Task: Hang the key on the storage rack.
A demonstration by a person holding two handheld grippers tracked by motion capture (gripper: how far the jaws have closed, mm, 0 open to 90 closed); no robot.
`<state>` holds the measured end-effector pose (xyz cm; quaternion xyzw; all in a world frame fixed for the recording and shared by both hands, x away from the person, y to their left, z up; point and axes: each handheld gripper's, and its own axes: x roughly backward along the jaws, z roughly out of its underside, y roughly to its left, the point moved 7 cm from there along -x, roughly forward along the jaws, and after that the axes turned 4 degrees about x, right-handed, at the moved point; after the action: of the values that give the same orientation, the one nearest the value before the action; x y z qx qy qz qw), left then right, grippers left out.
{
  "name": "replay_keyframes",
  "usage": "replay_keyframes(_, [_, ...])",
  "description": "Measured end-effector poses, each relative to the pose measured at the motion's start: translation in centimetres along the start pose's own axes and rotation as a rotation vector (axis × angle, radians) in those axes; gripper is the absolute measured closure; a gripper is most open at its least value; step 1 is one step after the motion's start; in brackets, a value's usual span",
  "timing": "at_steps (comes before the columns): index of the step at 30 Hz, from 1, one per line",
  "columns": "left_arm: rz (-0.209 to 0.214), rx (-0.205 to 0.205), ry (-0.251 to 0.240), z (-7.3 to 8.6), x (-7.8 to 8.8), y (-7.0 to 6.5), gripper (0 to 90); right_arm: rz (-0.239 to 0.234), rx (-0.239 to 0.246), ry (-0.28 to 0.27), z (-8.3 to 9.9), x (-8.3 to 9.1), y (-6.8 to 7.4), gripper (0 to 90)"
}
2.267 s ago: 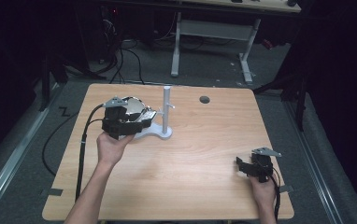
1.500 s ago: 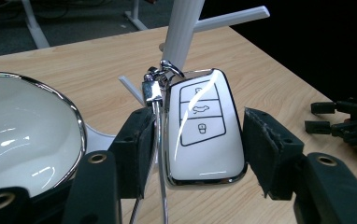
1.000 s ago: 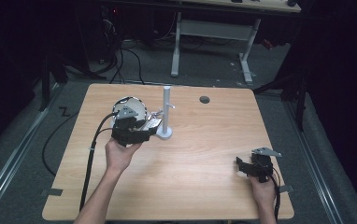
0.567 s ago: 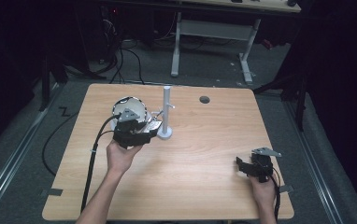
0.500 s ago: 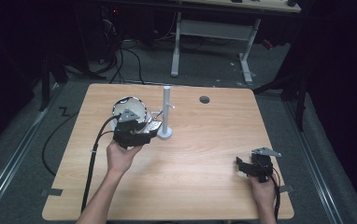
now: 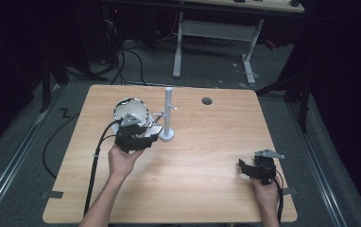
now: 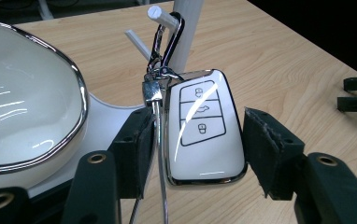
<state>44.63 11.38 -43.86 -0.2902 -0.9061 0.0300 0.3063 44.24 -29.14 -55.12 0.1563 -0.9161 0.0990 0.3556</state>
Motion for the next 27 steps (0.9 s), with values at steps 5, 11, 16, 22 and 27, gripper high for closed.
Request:
replay_keyframes(5, [-0.006,0.003,0.002,0.21,-0.26,0.25,44.7,0.000,0.000,0.000,0.00,0.00,0.00,27.8])
replay_keyframes(11, [-0.020,-0.003,0.009,0.50,-0.62,0.43,44.7,0.000,0.000,0.000,0.00,0.00,0.00,27.9])
replay_keyframes(16, [-0.030,-0.013,-0.018,0.46,-0.54,0.58,57.6,0.000,0.000,0.000,0.00,0.00,0.00,27.9])
replay_keyframes(22, [-0.043,-0.028,0.005,0.77,-0.67,0.86,62.2,0.000,0.001,0.000,0.00,0.00,0.00,27.9])
replay_keyframes(27, [-0.049,-0.038,0.009,0.92,-0.82,0.73,62.9,0.000,0.000,0.000,0.00,0.00,0.00,27.8])
